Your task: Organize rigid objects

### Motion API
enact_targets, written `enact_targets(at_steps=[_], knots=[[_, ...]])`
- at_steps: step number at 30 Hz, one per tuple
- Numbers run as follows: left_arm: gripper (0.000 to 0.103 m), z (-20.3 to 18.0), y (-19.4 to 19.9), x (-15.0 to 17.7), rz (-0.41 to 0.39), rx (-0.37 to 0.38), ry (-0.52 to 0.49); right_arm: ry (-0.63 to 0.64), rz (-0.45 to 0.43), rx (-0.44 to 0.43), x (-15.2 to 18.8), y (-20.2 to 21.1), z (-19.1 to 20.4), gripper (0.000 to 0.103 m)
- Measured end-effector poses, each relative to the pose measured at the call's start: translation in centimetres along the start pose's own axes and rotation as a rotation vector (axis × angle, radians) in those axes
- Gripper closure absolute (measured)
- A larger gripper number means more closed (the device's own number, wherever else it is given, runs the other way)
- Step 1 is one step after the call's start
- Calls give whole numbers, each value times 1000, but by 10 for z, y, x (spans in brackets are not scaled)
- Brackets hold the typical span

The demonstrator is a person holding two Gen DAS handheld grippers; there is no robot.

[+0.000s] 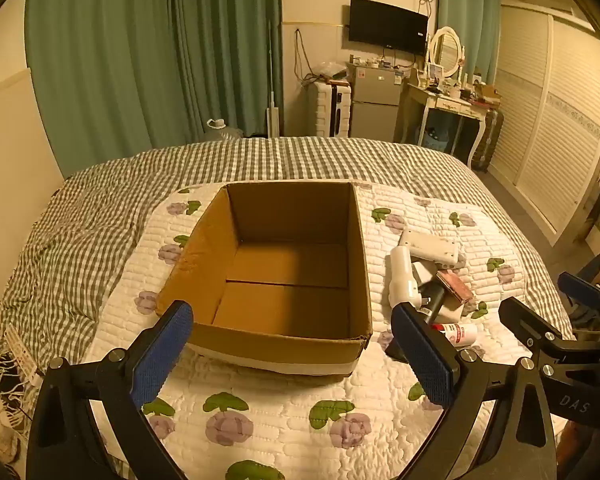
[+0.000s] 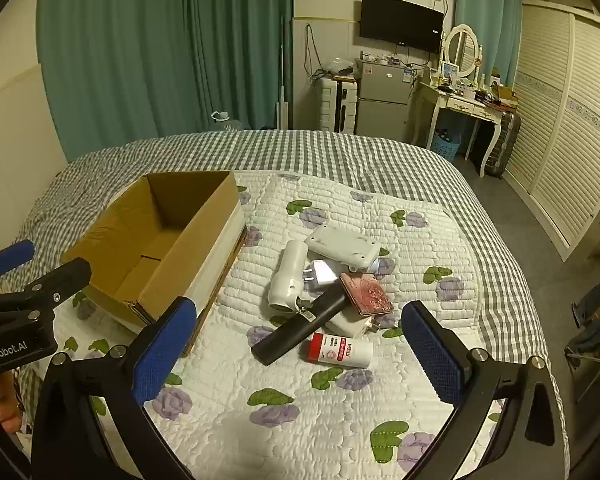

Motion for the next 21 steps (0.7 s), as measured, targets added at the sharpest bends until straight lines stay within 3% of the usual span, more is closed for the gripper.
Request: enact_targets(at_steps=[21], knots=[[1, 5, 1, 2, 4, -15, 3, 0, -13, 0, -2, 4, 1, 0]])
Point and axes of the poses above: each gripper's, at about its wrist camera, not at the fingertips, and y roughly against the way its jaws point, z to its left, x to its underside, the point moved 5 cm from there along -y, roughly the way its jaws point, and after that the axes turned 7 degrees about -x, right-handed, at the moved point
